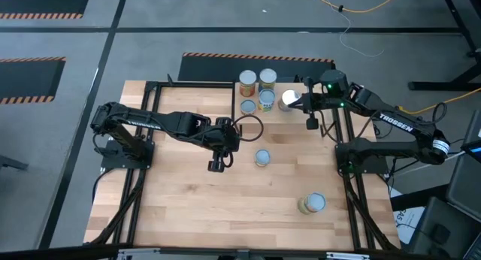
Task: Pick and place cans onto a shelf
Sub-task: Put the blue canned peaches on the shelf
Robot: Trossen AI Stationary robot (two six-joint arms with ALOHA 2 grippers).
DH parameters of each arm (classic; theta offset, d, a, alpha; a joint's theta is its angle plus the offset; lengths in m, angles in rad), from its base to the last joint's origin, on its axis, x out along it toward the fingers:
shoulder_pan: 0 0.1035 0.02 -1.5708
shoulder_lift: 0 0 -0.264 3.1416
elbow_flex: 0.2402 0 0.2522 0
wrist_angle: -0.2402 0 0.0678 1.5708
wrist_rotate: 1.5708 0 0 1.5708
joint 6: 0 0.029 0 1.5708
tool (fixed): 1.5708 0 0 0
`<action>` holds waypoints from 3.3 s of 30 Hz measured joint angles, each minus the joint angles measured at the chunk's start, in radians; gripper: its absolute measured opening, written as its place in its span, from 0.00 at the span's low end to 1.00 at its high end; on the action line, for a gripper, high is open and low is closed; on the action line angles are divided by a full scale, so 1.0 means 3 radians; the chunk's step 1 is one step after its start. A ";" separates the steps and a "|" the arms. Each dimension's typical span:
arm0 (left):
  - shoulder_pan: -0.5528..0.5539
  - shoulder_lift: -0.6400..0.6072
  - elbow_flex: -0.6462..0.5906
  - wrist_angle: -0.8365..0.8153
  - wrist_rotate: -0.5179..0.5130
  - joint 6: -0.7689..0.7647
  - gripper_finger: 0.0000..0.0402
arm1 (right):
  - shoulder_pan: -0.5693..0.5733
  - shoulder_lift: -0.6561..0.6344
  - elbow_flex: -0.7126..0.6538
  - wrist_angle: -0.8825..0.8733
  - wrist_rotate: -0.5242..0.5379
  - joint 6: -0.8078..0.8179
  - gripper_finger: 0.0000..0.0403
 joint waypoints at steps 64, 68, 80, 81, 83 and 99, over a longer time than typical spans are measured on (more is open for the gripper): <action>0.0356 -0.2277 -0.2596 0.2269 -0.0216 0.0275 0.11 | -0.0112 -0.0410 0.0185 0.0155 0.0539 0.0003 0.22; 0.0482 -0.2344 -0.2989 0.2780 -0.0212 0.0298 0.11 | -0.0116 -0.0344 0.0574 -0.0163 0.0529 0.0018 0.22; 0.0778 -0.2336 -0.3436 0.3296 -0.0125 0.0298 0.11 | -0.0116 0.0046 0.1361 -0.1004 0.0501 0.0285 0.22; 0.0797 -0.2336 -0.3436 0.3300 -0.0126 0.0298 0.11 | -0.0115 0.0083 0.1362 -0.1025 0.0501 0.0294 0.22; 0.0821 -0.2336 -0.3436 0.3298 -0.0127 0.0297 0.11 | -0.0115 0.0162 0.1362 -0.1125 0.0503 0.0270 0.22; 0.0846 -0.2336 -0.3436 0.3320 -0.0127 0.0177 0.11 | -0.0056 0.0672 0.1362 -0.1447 0.0504 -0.0050 0.22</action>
